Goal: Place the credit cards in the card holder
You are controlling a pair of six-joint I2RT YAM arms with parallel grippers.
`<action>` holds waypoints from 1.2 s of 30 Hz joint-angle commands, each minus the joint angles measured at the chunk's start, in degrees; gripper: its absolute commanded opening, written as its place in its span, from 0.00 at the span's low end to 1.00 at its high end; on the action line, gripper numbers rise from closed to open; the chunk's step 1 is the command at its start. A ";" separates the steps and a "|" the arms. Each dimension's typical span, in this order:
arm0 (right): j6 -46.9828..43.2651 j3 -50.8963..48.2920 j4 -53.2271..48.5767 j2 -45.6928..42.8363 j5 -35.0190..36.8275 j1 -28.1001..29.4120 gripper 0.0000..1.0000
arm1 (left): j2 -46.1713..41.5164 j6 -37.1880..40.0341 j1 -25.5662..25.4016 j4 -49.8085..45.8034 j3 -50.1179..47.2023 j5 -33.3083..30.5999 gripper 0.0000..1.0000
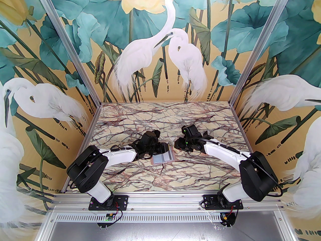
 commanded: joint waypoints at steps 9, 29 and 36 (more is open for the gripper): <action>-1.32 0.18 -0.30 -1.11 -2.67 2.60 0.28 | -4.29 2.79 -0.39 -4.05 -0.82 -2.99 0.47; 0.84 9.79 3.00 18.67 -4.88 11.35 0.13 | -13.11 0.72 6.23 -2.56 -15.25 -3.93 0.43; 0.67 9.01 2.21 19.73 -3.20 11.44 0.12 | -10.21 0.37 6.15 -0.17 -15.84 -4.21 0.42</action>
